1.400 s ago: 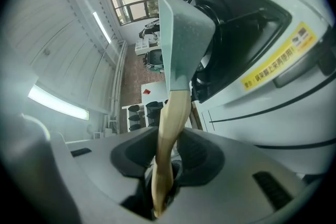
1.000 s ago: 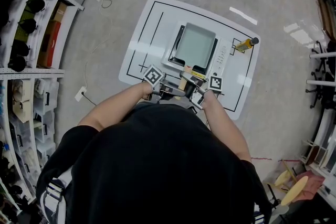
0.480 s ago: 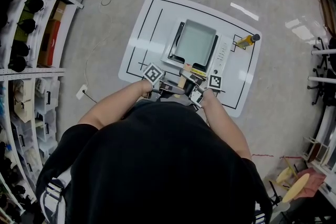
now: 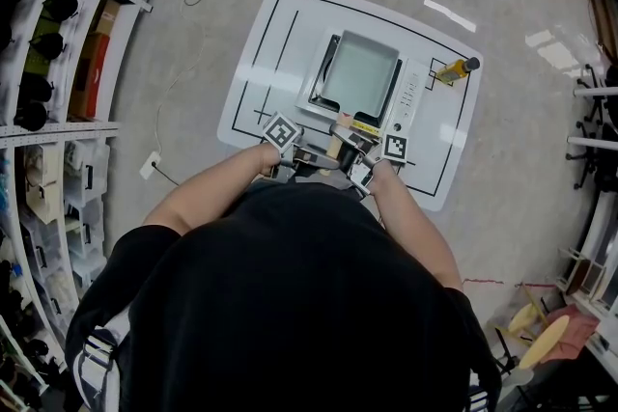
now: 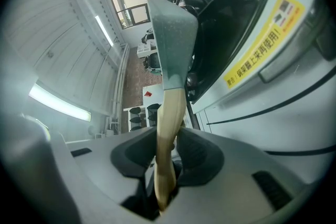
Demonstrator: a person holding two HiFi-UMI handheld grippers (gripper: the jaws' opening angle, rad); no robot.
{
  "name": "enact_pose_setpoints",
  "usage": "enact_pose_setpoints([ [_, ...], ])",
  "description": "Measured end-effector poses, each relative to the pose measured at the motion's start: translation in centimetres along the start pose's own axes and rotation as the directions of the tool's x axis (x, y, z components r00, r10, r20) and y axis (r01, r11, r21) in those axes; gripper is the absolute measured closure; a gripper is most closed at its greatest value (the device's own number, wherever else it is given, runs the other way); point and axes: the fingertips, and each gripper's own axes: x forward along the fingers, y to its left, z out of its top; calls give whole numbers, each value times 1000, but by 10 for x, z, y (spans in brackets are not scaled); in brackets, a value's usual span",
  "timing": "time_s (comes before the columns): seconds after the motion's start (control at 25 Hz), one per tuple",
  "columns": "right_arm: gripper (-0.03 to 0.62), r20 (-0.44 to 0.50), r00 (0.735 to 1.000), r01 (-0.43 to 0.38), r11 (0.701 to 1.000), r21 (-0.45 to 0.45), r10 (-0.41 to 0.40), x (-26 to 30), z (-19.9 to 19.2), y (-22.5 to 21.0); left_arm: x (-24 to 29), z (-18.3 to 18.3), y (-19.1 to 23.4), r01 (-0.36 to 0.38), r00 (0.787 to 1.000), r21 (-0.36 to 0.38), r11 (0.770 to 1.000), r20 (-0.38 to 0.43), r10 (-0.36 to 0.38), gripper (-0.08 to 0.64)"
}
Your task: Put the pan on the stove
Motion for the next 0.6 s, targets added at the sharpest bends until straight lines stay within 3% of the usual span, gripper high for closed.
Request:
enact_pose_setpoints([
  [0.16,480,-2,1000,-1,1000,-2,1,0,-1,1,-3,1,6,-23,1000,53,998,-8,24,445],
  [0.32,480,0,1000,-7,1000,-11,7,0,1,-2,-1,0,2,-2,1000,0,1000,6,2,445],
  [0.6,480,2,1000,-14,1000,-2,14,0,-2,-2,-2,-3,4,-25,1000,9,1000,-18,26,443],
])
